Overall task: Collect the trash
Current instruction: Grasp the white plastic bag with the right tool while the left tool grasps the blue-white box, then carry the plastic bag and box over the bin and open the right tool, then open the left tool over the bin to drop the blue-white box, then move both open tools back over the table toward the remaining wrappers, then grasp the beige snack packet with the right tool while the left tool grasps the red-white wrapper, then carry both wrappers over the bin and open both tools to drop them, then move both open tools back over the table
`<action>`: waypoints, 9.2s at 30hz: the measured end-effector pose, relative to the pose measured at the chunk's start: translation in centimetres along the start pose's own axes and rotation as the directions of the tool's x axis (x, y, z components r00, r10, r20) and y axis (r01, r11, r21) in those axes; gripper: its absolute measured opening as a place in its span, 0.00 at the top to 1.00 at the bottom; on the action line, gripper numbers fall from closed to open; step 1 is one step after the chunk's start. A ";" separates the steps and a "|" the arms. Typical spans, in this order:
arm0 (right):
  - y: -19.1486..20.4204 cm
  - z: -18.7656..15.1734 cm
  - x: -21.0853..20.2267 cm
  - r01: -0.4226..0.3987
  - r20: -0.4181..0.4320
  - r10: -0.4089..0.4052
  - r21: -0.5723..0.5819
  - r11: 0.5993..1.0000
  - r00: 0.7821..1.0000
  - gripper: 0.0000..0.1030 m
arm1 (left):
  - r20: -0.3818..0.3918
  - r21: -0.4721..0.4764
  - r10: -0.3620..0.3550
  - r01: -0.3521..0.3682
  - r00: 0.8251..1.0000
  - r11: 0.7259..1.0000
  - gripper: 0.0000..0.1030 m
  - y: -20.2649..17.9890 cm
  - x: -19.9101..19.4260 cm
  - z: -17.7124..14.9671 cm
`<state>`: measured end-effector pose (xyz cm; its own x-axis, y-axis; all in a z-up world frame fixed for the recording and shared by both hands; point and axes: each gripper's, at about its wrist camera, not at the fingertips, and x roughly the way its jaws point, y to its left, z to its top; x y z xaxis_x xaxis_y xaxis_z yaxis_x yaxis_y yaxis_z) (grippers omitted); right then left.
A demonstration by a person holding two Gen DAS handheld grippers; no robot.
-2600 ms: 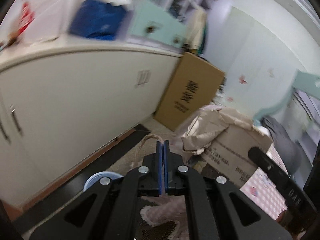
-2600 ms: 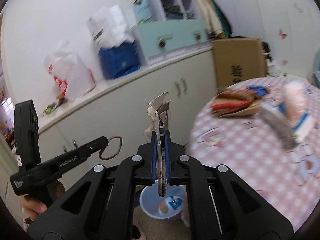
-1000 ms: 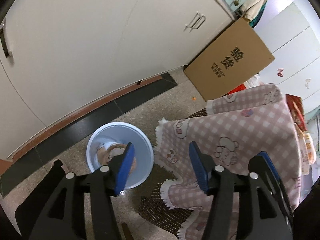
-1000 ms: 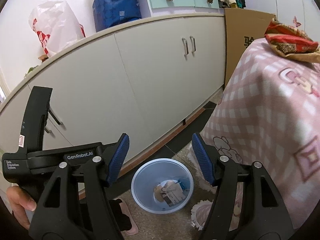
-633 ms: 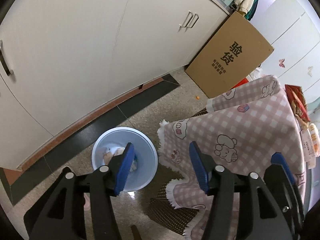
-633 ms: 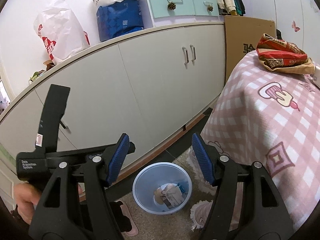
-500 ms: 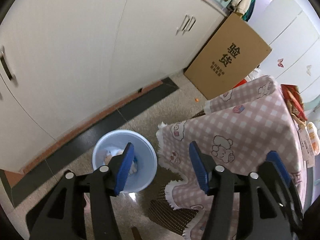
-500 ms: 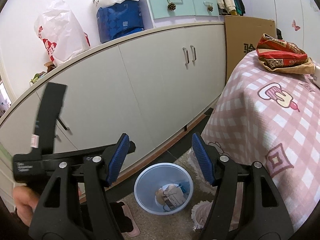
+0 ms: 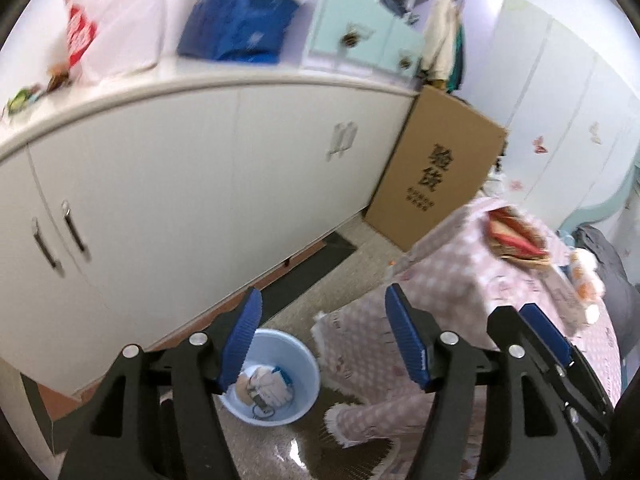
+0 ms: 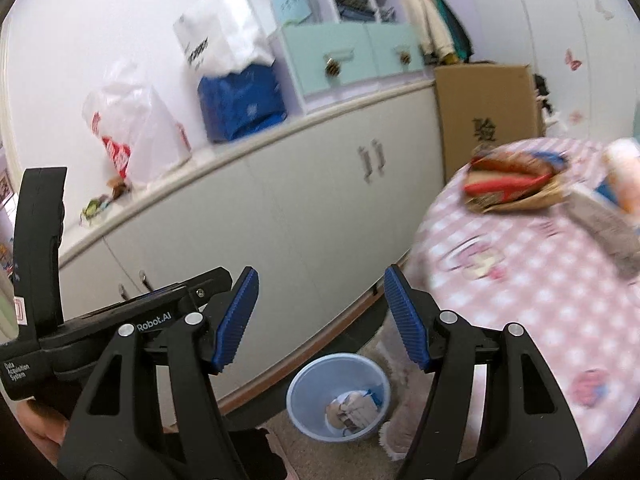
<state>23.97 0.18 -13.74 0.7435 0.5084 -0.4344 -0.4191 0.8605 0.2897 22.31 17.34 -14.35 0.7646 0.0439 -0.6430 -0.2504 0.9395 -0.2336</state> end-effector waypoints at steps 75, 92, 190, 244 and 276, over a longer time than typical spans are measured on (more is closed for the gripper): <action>-2.8 2.7 -4.1 -0.038 -0.034 0.037 -0.024 0.999 0.999 0.81 | 0.078 -0.005 -0.014 0.014 0.997 1.000 0.90 -4.2 -2.8 -1.7; 4.9 -4.3 11.4 -0.122 -0.262 0.093 -0.095 0.988 0.960 0.51 | -0.115 -0.170 0.201 -0.219 0.973 0.961 0.90 11.2 5.3 -4.1; -32.4 7.5 -0.2 0.261 -0.359 -0.328 -0.222 0.939 0.874 0.26 | -0.297 0.221 -0.118 0.188 0.947 0.957 0.23 -32.8 15.5 -0.2; -0.6 2.5 0.6 -0.088 -0.252 0.037 -0.192 0.977 0.967 0.93 | -0.062 -0.039 0.029 -0.032 0.998 0.999 0.84 -0.9 0.9 -0.5; 3.2 -2.0 10.1 -0.020 -0.296 -0.051 -0.233 0.972 0.954 0.43 | -0.216 -0.080 0.141 -0.161 0.966 0.984 0.84 6.3 8.3 -2.1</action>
<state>29.07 8.16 -18.88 0.5765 0.4511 -0.6813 -0.5438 0.8341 0.0922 25.81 22.90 -22.71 0.5754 0.1013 -0.8116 -0.4168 0.8901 -0.1845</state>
